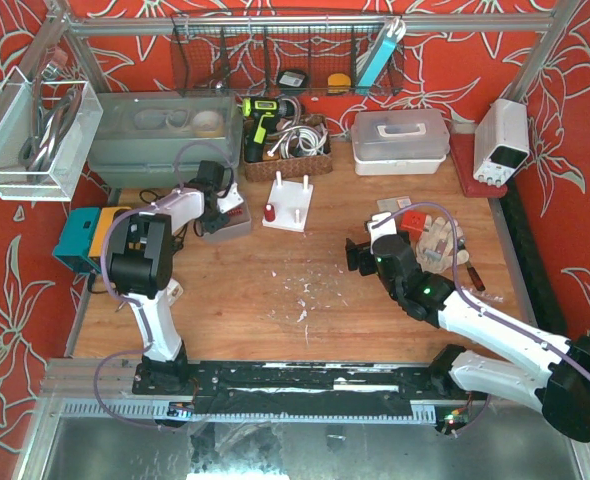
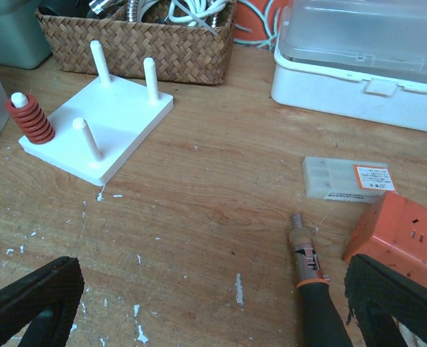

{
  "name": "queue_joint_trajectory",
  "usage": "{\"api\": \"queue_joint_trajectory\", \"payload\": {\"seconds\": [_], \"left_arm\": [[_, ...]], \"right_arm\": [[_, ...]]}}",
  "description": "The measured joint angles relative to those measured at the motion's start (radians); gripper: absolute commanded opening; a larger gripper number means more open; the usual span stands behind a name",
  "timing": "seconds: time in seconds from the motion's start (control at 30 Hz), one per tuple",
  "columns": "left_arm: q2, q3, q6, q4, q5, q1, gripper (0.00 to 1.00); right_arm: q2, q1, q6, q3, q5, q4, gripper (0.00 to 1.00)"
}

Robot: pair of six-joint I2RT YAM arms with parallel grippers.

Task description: Install the large spring

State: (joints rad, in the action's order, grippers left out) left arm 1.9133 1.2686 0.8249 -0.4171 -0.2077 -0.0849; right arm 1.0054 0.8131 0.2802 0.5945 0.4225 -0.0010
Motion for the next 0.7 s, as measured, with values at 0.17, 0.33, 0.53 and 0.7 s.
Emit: {"api": "queue_joint_trajectory", "payload": {"seconds": [0.17, 0.33, 0.53, 0.7], "left_arm": [[-0.005, 0.0, -0.008, 0.0, 0.006, -0.002, 0.16], [-0.018, -0.007, -0.024, 0.0, 0.048, 0.0, 0.11], [-0.061, -0.026, -0.05, 0.001, 0.124, 0.0, 0.13], [-0.08, -0.039, -0.064, 0.012, 0.125, 0.0, 0.21]], "right_arm": [[0.0, 0.0, 0.0, -0.001, 0.0, 0.0, 0.99], [-0.001, 0.0, 0.0, -0.002, 0.002, 0.0, 0.99], [-0.001, 0.0, 0.0, -0.002, 0.004, 0.0, 0.99], [-0.002, 0.0, 0.0, -0.002, 0.004, 0.0, 0.99]]}}
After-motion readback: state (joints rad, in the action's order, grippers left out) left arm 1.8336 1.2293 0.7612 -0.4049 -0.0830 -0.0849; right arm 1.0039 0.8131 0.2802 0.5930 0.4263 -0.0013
